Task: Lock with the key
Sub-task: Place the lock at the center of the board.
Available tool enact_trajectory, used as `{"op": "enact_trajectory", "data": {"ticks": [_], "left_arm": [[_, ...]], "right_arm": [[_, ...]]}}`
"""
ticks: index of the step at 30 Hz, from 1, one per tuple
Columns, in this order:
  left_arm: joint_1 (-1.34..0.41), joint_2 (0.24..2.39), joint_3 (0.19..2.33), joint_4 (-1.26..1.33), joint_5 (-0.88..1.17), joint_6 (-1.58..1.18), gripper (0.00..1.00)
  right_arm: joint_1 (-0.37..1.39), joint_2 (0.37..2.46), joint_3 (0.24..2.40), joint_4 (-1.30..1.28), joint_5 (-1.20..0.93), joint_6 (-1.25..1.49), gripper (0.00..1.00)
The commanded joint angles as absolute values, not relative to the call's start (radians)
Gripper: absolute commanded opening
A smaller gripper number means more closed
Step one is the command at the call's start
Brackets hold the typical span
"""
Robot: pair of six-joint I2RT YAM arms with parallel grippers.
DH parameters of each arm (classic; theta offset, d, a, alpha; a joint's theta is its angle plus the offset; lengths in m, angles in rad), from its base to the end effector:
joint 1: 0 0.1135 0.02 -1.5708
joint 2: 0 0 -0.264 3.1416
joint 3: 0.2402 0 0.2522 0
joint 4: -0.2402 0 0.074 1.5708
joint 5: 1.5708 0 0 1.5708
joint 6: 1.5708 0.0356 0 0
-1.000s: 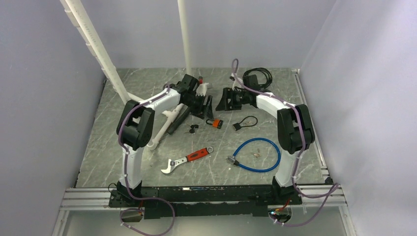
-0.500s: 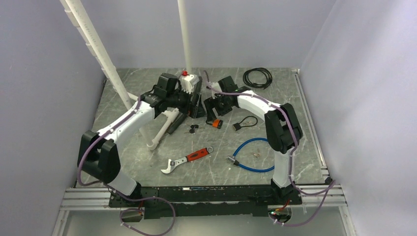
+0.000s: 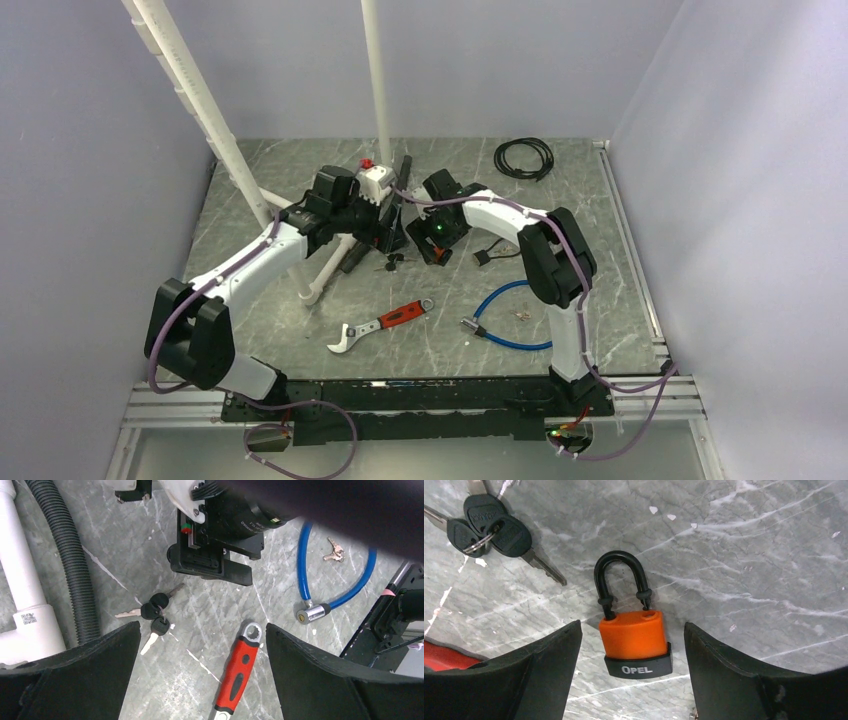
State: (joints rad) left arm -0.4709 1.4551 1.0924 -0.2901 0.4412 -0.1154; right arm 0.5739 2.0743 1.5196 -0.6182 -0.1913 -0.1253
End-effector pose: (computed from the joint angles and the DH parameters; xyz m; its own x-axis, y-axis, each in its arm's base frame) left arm 0.2820 -0.1606 0.2804 -0.6197 0.1987 -0.7592 0.6455 0.6793 -0.3491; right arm 0.3570 0.2388 0.1663 -0.6938 -0.5946 -0.4063 -0.6870 0.7158 0.1255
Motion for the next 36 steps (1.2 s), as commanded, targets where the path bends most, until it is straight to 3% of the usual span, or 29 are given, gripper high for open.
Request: {"op": "enact_trajectory", "data": {"ticks": [1,4,7,11,15,18,22,26,33,36], "left_arm": [[-0.471,1.439,1.127,-0.281,0.439,-0.048,0.99],[-0.471,1.459,1.137,-0.317,0.363,-0.076,0.99],[-0.472,1.473,1.137,-0.334,0.314,-0.115,1.0],[-0.493,1.497,1.131,-0.364,0.236,-0.166,0.99],[-0.542,1.546,1.132,-0.395,0.206,-0.143,0.89],[-0.581,1.583,1.138,-0.373,0.226,-0.031,0.81],[-0.58,1.628,1.185,-0.393,0.335,0.29,0.78],[-0.564,1.65,1.191,-0.415,0.382,0.531,0.65],[-0.506,1.516,1.108,-0.327,0.648,0.719,0.77],[-0.482,1.536,1.125,-0.351,0.656,0.78,0.75]], "right_arm": [[0.578,2.088,1.564,-0.683,-0.135,-0.169,0.75],[0.58,2.102,1.588,-0.736,-0.145,-0.172,0.73],[0.581,2.082,1.546,-0.727,-0.14,-0.161,0.64],[0.58,2.066,1.501,-0.707,-0.132,-0.142,0.39],[0.575,2.032,1.49,-0.686,-0.139,-0.112,0.14],[0.556,1.996,1.51,-0.672,-0.171,-0.08,0.0],[0.498,1.924,1.526,-0.639,-0.239,-0.015,0.0],[0.432,1.859,1.507,-0.58,-0.325,0.097,0.0],[0.383,1.829,1.482,-0.549,-0.372,0.132,0.0],[0.366,1.8,1.453,-0.531,-0.397,0.142,0.0]]}}
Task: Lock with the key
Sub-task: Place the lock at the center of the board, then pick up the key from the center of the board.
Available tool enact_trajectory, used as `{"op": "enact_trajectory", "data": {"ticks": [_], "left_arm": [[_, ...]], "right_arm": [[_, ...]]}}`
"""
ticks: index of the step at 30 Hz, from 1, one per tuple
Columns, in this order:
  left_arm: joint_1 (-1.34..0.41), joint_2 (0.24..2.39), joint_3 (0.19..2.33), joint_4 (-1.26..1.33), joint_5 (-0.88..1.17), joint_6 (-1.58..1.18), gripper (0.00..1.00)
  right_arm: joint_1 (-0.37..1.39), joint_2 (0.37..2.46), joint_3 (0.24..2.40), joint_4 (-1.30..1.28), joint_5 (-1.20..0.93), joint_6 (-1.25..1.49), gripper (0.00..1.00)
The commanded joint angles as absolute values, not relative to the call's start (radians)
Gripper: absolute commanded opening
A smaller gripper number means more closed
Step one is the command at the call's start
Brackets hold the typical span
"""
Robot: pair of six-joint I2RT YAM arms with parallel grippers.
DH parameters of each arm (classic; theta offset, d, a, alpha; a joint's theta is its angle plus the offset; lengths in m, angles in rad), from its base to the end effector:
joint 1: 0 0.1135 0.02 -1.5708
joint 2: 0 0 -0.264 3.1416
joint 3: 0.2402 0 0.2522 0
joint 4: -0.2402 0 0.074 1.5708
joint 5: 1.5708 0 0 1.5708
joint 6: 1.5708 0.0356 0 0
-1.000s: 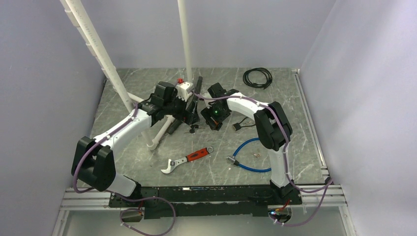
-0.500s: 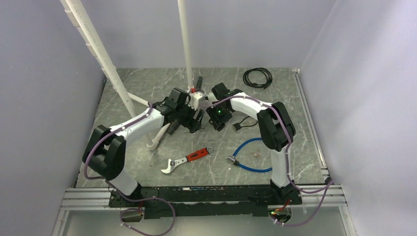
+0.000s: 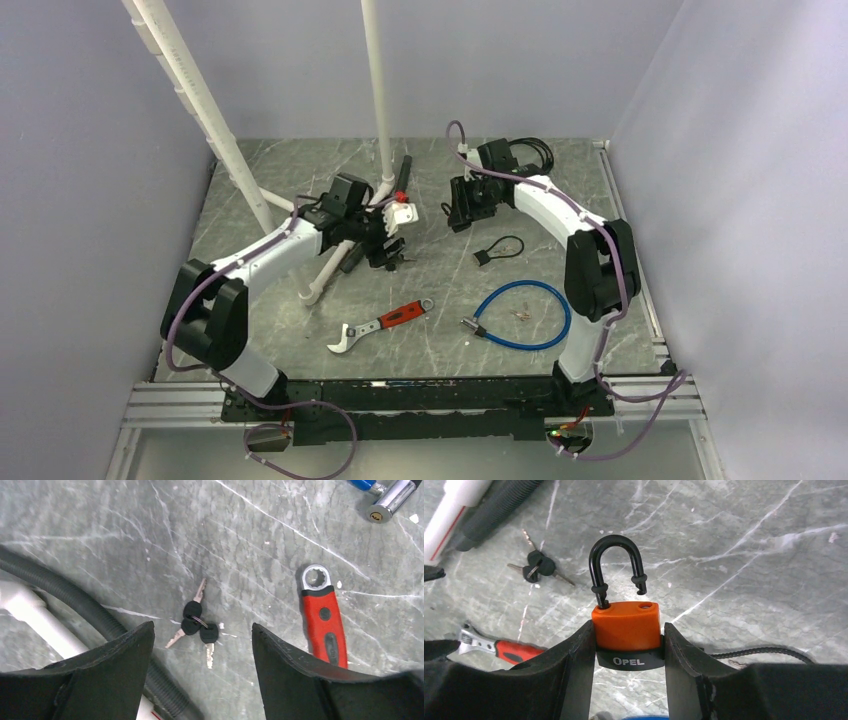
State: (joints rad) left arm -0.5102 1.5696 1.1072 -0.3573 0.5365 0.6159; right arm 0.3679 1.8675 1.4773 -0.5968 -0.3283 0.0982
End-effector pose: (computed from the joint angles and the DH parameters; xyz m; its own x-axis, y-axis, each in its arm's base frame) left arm 0.2853 -0.1805 0.2455 -0.1023 0.6263 -0.7729 0.9596 0.2670 0.0893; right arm 0.3746 0.1567 0.2384 -0.8244 -0.2183 -0.5222 -0.4275 0.8448 0.3218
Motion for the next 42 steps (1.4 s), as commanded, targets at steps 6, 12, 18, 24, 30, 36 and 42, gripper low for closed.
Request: {"op": "enact_trajectory", "data": {"ticks": [6,12,18,24,30,36,42], "left_arm": [[-0.489,1.684,1.201,-0.519,0.618,1.064,0.61],[-0.507,1.796,1.276,-0.531,0.53,1.137,0.57],[-0.536,1.881,1.32,-0.535,0.484,1.155,0.56],[-0.556,1.928,1.342,-0.54,0.455,1.148,0.57],[-0.568,1.942,1.299,-0.472,0.384,1.148,0.5],[-0.574,1.969,1.323,-0.514,0.337,1.117,0.31],[-0.574,1.969,1.345,-0.585,0.413,1.08,0.0]], "right_arm": [[0.273,1.687,1.415,-0.457,-0.505,0.25,0.0],[0.194,1.611,1.357,-0.386,-0.58,0.391,0.0],[0.125,1.564,1.29,-0.3,-0.633,0.517,0.0],[0.107,1.538,1.287,-0.285,-0.629,0.534,0.0],[0.082,1.494,1.237,-0.204,-0.63,0.627,0.0],[0.073,1.482,1.236,-0.187,-0.633,0.657,0.0],[0.067,1.478,1.231,-0.174,-0.643,0.661,0.0]]}}
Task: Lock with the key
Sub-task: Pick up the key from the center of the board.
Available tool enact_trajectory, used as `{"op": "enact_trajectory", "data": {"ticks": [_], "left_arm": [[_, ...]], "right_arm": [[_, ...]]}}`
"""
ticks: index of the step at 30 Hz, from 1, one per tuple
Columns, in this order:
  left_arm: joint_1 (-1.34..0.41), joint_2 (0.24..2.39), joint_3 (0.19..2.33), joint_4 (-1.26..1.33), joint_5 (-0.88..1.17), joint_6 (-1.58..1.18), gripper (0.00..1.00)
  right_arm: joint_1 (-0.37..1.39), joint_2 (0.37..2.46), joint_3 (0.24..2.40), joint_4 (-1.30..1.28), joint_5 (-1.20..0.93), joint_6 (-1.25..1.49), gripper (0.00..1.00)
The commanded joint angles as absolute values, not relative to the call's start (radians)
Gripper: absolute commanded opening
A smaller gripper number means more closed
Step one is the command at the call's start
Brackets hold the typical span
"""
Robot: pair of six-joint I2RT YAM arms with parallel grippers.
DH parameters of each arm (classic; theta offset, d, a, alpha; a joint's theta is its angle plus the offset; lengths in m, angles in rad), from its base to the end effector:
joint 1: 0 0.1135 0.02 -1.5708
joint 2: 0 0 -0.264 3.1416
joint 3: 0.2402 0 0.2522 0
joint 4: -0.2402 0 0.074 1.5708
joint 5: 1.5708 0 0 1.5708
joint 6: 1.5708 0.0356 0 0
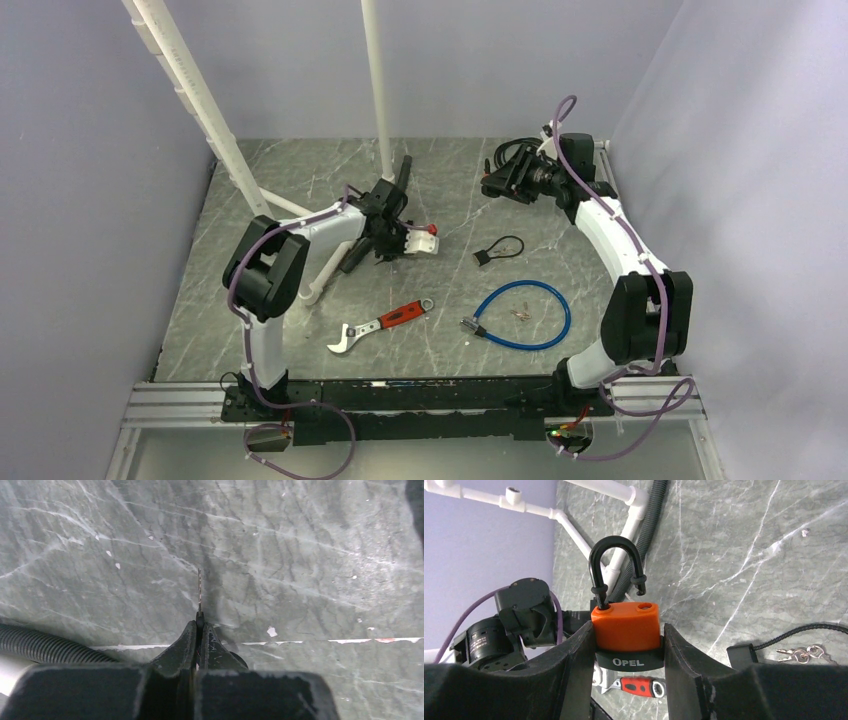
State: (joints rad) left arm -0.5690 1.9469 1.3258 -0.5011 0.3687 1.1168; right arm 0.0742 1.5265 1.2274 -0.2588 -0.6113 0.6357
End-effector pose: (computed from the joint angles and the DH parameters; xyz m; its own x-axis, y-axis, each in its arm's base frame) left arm 0.3280 -0.2250 0.1687 0.2371 0.8434 -0.4821 0.9604 -0.1286 0.2473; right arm 0.3451 0.0461 0.3078 -0.7492 0.4319 -0.5022 -0.1261 0.6514 0.7482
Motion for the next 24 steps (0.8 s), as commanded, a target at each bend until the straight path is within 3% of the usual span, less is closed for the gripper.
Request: {"op": "enact_trajectory", "data": {"ticks": [1,8,13,20,24], "left_arm": [[-0.573,1.973,1.359,-0.6,0.427,1.064,0.0],[-0.559,1.95,1.608,-0.79,0.612,0.766,0.0],[-0.555,1.927,1.796,-0.804,0.756,0.409,0.0],[-0.554,1.853,1.815,-0.491,0.865,-0.164,0.0],[-0.555,1.856,1.837,-0.376,0.82,-0.351,0.0]], "right_arm": [[0.065,1.476,1.23,-0.171,-0.647,0.66,0.0],[0.043,1.443,1.203,-0.063,-0.673,0.745,0.0],[-0.008,1.439,1.187,0.12,-0.705,0.975,0.0],[-0.083,1.483,1.137,0.329,-0.781,1.387,0.0],[-0.089,1.478,1.125,0.226,-0.76,1.461,0.0]]}}
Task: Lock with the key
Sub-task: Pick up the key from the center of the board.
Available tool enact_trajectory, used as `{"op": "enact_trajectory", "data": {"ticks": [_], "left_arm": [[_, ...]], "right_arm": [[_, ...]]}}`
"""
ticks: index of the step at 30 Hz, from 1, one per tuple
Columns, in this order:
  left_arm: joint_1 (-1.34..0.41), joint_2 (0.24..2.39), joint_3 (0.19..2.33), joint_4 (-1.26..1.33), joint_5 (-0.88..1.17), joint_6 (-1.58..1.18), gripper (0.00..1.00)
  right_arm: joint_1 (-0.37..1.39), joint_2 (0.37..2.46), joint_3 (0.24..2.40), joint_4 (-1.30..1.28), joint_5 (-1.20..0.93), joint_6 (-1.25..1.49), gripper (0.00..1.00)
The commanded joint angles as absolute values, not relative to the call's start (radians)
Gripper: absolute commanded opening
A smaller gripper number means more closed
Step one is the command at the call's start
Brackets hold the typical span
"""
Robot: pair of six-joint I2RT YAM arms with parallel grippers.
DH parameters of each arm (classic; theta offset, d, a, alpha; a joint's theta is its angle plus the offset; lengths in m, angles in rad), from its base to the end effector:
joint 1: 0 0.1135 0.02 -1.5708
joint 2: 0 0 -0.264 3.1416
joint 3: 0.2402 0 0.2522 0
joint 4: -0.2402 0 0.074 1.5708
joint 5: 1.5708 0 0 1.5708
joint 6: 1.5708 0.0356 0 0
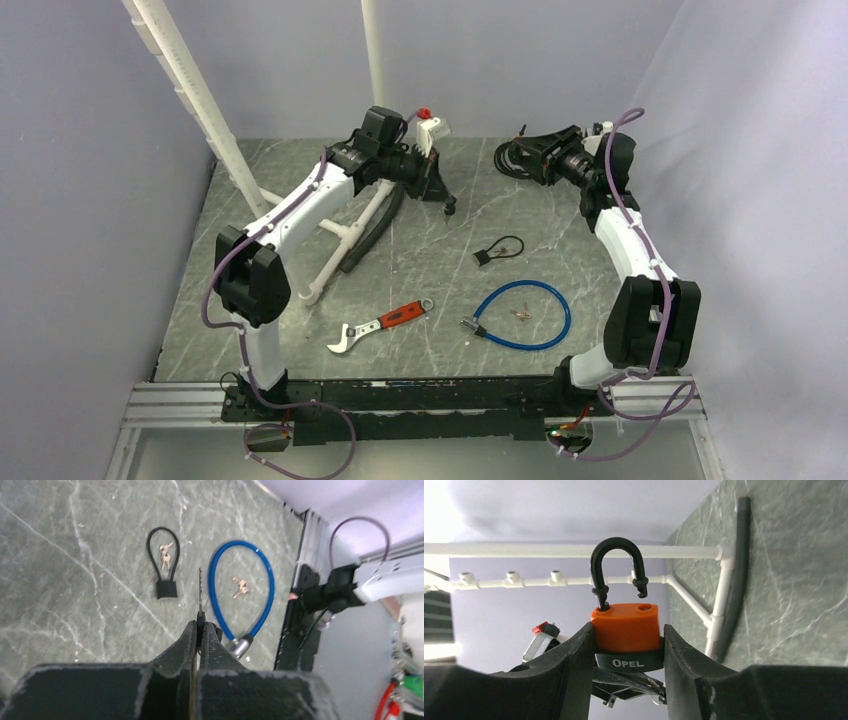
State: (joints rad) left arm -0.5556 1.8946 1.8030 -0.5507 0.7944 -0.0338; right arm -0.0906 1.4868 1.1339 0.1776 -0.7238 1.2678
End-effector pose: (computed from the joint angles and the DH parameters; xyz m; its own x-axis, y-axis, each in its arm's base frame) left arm 0.3542 -0.2498 0.3418 -0.5375 0.3058 -0.7858 0.8373 0.3045 -0.4542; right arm 0.3483 -0.0080 0.3306 -0.6069 0.7733 -0.1836 -0.0078 0.2252 0.9743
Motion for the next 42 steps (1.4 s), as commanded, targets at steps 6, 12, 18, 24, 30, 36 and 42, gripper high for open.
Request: {"op": "enact_trajectory", "data": {"ticks": [6,12,18,24,30,36,42], "left_arm": [[-0.59,1.906,1.926,-0.38,0.73,-0.419,0.0],[-0.628,1.923,1.96,-0.366,0.708,-0.407,0.0],[-0.662,1.966,2.045,-0.461,0.671,-0.37,0.0],[-0.685,1.981,2.078,-0.521,0.622,-0.339,0.0],[-0.693,1.982,2.073,-0.567,0.59,-0.295,0.0],[-0.699,1.996,2.116,-0.651,0.53,-0.205,0.0],[-0.711,2.042,2.185,-0.752,0.525,-0.18,0.0]], "right_arm": [[-0.089,1.47,1.131,0.092,-0.742,1.529,0.0],[-0.086,1.457,1.111,0.012,-0.735,1.554,0.0],[-0.078,1.455,1.079,-0.051,-0.744,1.607,0.0],[-0.071,1.465,1.068,-0.063,-0.768,1.648,0.0],[-0.069,1.471,1.076,-0.102,-0.769,1.661,0.0],[-0.069,1.466,1.062,-0.133,-0.77,1.656,0.0],[-0.063,1.463,1.043,-0.105,-0.785,1.637,0.0]]}}
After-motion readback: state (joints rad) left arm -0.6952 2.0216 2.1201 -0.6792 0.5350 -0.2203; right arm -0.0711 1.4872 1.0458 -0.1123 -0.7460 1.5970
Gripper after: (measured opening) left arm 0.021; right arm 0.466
